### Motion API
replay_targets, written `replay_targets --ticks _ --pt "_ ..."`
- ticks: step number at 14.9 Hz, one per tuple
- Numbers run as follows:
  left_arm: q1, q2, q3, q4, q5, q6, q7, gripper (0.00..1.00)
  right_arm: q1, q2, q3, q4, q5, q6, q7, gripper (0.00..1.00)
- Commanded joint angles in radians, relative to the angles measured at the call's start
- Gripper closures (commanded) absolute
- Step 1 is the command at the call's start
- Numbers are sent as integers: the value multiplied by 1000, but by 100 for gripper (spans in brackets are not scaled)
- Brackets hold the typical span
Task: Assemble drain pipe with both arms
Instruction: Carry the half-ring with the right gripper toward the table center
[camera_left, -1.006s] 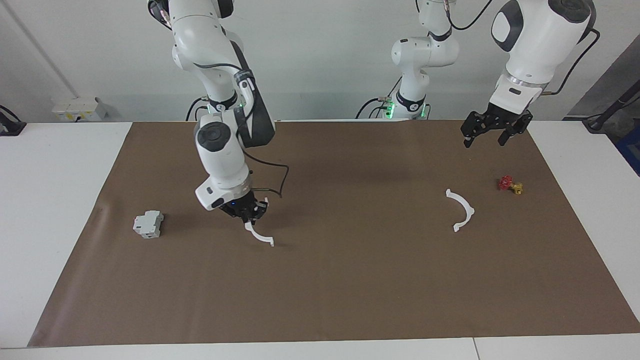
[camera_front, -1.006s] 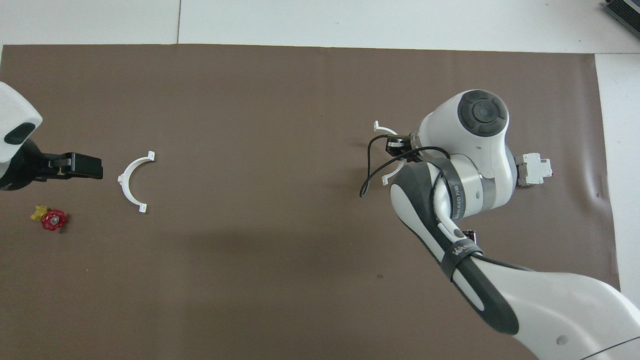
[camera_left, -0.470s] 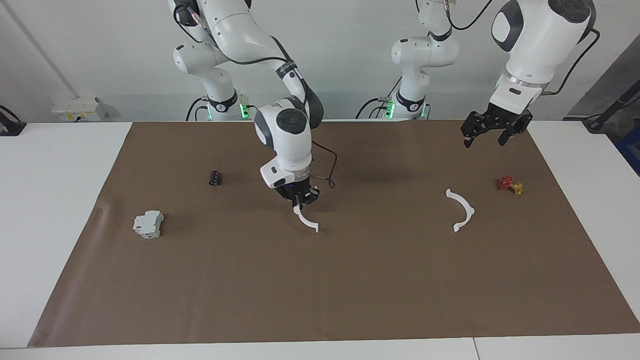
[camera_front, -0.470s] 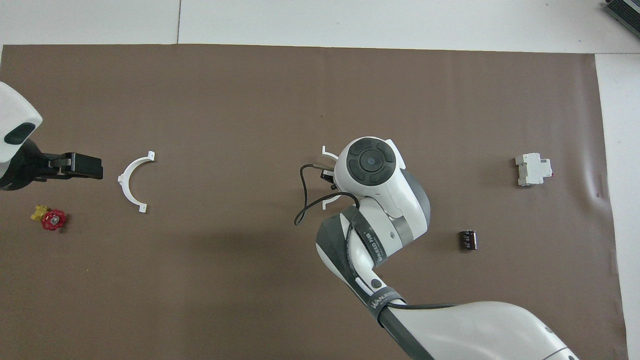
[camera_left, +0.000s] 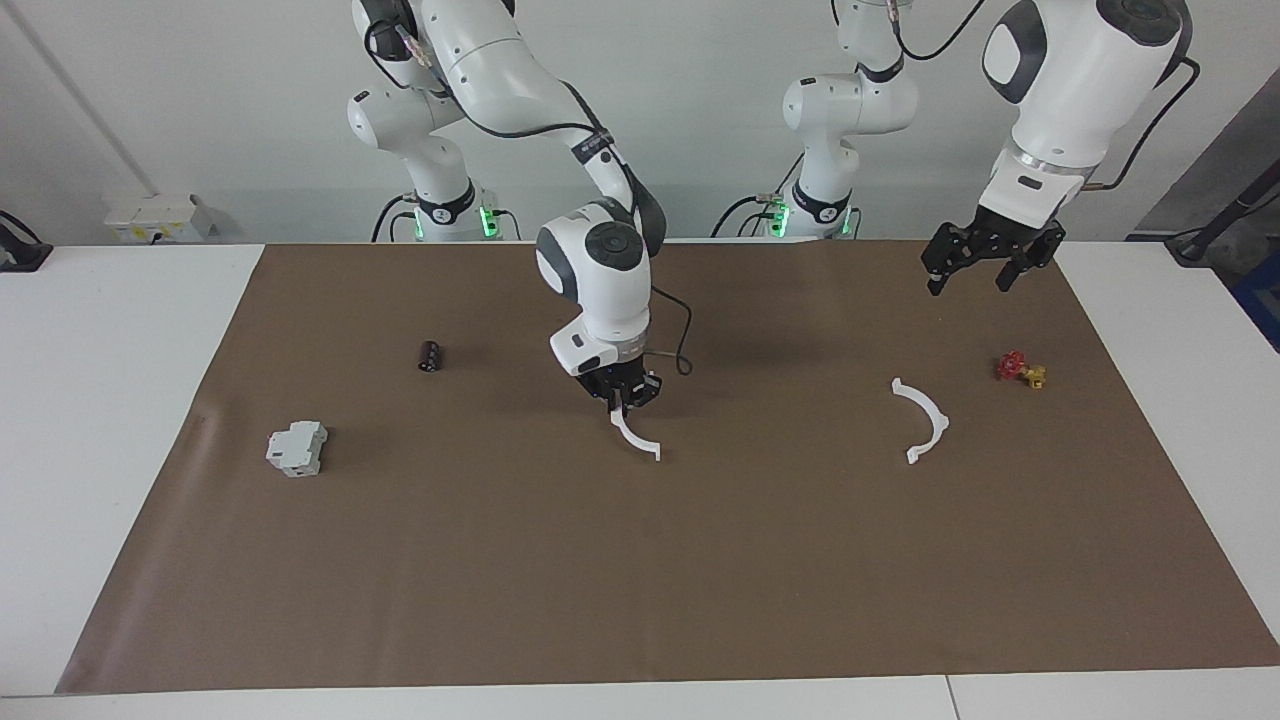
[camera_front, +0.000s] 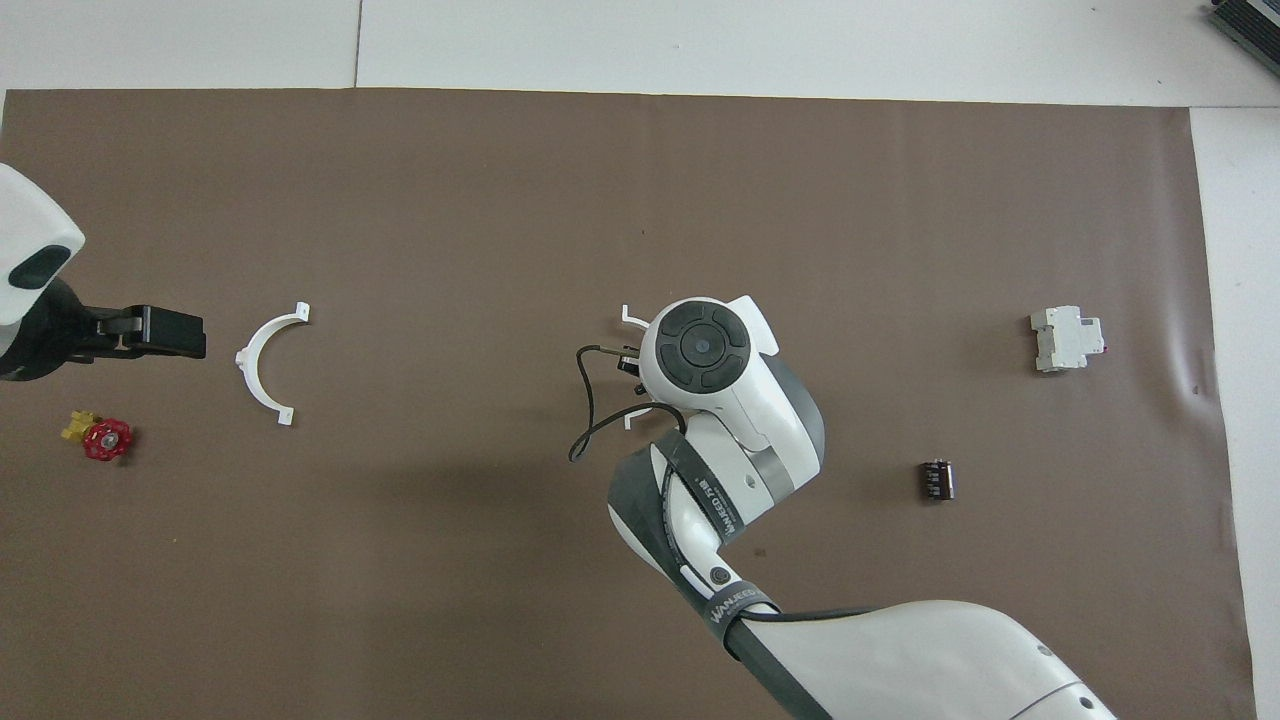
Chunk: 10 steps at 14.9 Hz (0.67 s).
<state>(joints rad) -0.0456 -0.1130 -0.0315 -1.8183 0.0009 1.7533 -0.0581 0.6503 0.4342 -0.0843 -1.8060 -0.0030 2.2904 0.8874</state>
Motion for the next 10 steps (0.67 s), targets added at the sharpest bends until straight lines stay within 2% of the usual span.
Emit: replay_targets --ticks 1,10 --pt "3 -13 4 -6 -15 -3 9 0 14 17 -2 2 -31 32 59 100" --pt "3 -13 4 -6 -15 -3 9 0 22 26 -2 -19 -71 67 51 100"
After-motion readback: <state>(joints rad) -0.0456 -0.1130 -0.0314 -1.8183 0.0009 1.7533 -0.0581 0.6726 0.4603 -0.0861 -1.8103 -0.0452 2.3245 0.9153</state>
